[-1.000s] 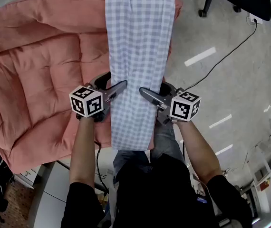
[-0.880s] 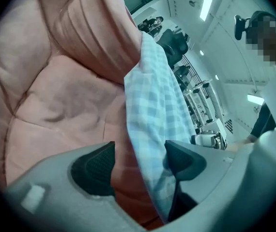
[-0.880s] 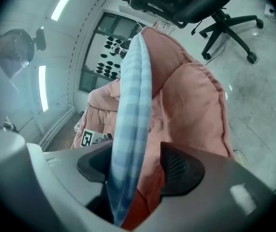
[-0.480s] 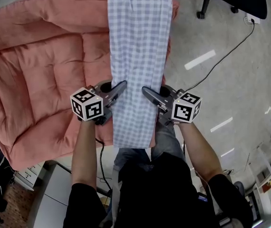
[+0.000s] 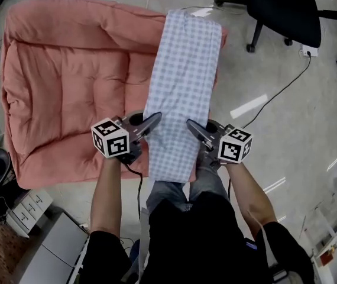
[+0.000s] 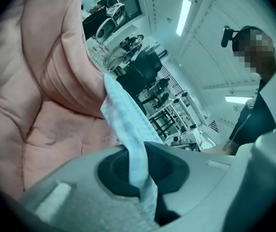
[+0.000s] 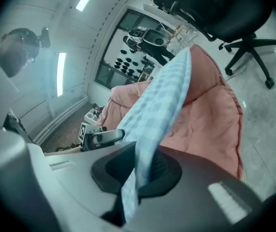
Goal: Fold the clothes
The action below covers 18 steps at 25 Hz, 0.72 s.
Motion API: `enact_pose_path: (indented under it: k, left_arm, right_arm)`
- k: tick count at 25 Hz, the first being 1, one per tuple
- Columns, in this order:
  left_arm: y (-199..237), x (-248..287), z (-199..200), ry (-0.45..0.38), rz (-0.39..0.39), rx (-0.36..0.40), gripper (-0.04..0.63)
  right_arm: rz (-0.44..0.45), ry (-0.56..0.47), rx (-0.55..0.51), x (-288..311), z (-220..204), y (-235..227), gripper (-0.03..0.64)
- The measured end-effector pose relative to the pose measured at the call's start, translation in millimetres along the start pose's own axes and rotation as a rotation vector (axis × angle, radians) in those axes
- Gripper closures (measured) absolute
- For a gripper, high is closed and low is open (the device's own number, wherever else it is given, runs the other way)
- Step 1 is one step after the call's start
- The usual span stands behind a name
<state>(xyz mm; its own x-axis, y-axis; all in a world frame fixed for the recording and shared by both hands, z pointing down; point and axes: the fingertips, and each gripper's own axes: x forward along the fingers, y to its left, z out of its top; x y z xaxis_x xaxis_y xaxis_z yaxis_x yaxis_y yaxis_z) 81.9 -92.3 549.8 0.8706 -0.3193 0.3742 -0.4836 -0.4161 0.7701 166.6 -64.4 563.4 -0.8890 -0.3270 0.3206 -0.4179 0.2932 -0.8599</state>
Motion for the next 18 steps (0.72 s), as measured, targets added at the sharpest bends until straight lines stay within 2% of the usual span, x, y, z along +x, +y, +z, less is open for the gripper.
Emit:
enact_pose_path:
  k: [3,6,10,18]
  left_arm:
    - [-18,-14,24,-0.067,-0.020,0.044,0.568]
    - [-44,-27,39,-0.093,-0.049,0.069,0.569]
    - [-77,-52,50,-0.100,-0.030,0.102,0.569]
    - [-143,-97,81,-0.168,-0.023,0.209,0.571]
  right_arm:
    - [0.022,-0.044,-0.071,-6,19,25,0.603]
    - [0.027,-0.074,-0.111,-17,27,55,0.603]
    - [0.069,-0.060,-0.130,-32,36,105,0.603]
    - [0.110,-0.073,-0.313,-56,64,188,0.604]
